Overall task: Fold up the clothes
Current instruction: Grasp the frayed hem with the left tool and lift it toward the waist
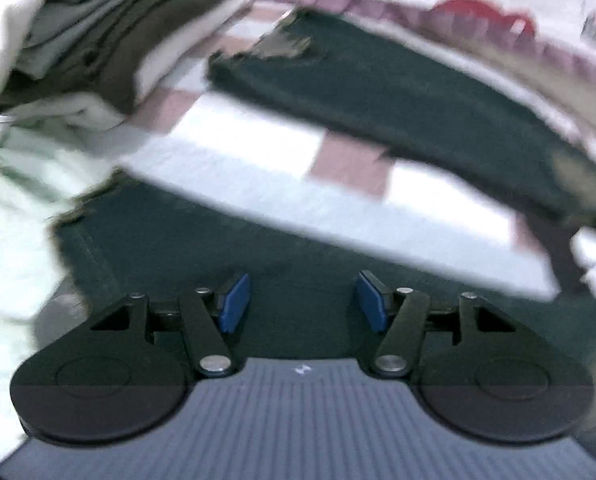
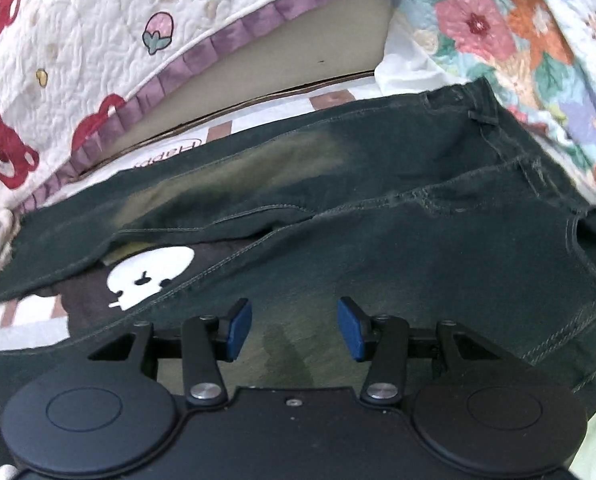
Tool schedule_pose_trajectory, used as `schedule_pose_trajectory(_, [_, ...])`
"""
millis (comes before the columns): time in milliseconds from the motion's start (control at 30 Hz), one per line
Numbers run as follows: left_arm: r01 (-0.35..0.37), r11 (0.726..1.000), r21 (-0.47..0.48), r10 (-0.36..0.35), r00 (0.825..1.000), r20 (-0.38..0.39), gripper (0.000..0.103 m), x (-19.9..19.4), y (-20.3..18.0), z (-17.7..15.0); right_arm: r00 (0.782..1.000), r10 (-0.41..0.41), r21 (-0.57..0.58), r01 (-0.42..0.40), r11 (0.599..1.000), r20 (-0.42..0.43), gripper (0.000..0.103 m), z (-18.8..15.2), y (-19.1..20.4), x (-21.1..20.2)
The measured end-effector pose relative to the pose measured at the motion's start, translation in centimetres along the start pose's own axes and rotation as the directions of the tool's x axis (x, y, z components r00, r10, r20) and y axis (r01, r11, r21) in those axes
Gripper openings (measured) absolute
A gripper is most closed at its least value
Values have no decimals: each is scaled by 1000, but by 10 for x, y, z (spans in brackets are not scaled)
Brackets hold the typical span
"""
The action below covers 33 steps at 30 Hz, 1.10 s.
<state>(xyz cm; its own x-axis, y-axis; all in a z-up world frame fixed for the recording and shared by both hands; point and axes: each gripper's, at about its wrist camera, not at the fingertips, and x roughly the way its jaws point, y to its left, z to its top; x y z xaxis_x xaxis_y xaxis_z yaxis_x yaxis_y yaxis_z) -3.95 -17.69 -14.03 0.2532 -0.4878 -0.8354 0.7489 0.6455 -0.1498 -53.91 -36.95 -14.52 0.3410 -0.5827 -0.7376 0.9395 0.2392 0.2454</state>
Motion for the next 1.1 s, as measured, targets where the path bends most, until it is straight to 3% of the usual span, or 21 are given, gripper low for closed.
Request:
schedule_pose_trajectory(133, [143, 984, -103, -137, 989, 64, 59, 28, -11, 34, 1000, -1, -35, 1, 999, 16, 53, 18, -1, 7])
schedule_pose_trajectory(233, [171, 959, -225, -154, 984, 91, 59, 63, -10, 59, 1000, 15, -123, -15, 992, 3, 53, 35, 6, 29])
schedule_pose_trajectory(300, [175, 924, -339, -146, 983, 107, 58, 82, 0, 71, 999, 38, -240, -43, 970, -23, 53, 44, 21, 48])
schedule_pose_trajectory(400, [181, 886, -428, -151, 983, 102, 59, 104, 10, 83, 995, 67, -473, -95, 876, -76, 53, 48, 53, 80])
schedule_pose_trajectory(467, [182, 878, -443, -140, 982, 126, 59, 108, 12, 88, 992, 68, -601, -118, 791, -106, 53, 45, 73, 98])
schedule_pose_trajectory(567, [157, 887, -434, -107, 985, 136, 59, 115, 9, 99, 988, 66, -737, -149, 659, -142, 55, 41, 100, 121])
schedule_pose_trajectory(633, [133, 916, -378, -84, 986, 142, 62, 123, 6, 112, 990, 67, -762, -137, 633, -122, 58, 46, 105, 126])
schedule_pose_trajectory(700, [98, 959, -265, -62, 988, 144, 63, 133, -2, 126, 992, 61, -769, -128, 626, -114, 63, 50, 106, 129])
schedule_pose_trajectory(767, [30, 986, -165, -6, 990, 144, 54, 139, -12, 136, 992, 58, -762, -123, 636, -112, 65, 50, 99, 128])
schedule_pose_trajectory(800, [-11, 993, -118, 28, 990, 139, 4, 142, -17, 141, 992, 58, -754, -123, 645, -111, 66, 50, 95, 127])
schedule_pose_trajectory(833, [-60, 996, -62, 67, 991, 116, 5, 141, -22, 148, 992, 62, -747, -125, 653, -112, 66, 49, 90, 125])
schedule_pose_trajectory(900, [-50, 996, -68, 63, 976, 206, 5, 117, -25, 154, 989, 88, -739, -149, 657, -122, 67, 44, 79, 119])
schedule_pose_trajectory(1000, [-70, 997, -37, 79, 922, 378, 6, 83, -33, 158, 981, 118, -703, -191, 685, -151, 67, 42, 64, 113])
schedule_pose_trajectory(1033, [-89, 996, -25, 91, 914, 395, 6, 83, -35, 157, 980, 126, -692, -198, 694, -154, 67, 40, 60, 111])
schedule_pose_trajectory(1100, [-107, 993, -52, 118, 929, 351, 6, 96, -28, 149, 975, 149, -650, -220, 727, -163, 67, 40, 49, 110])
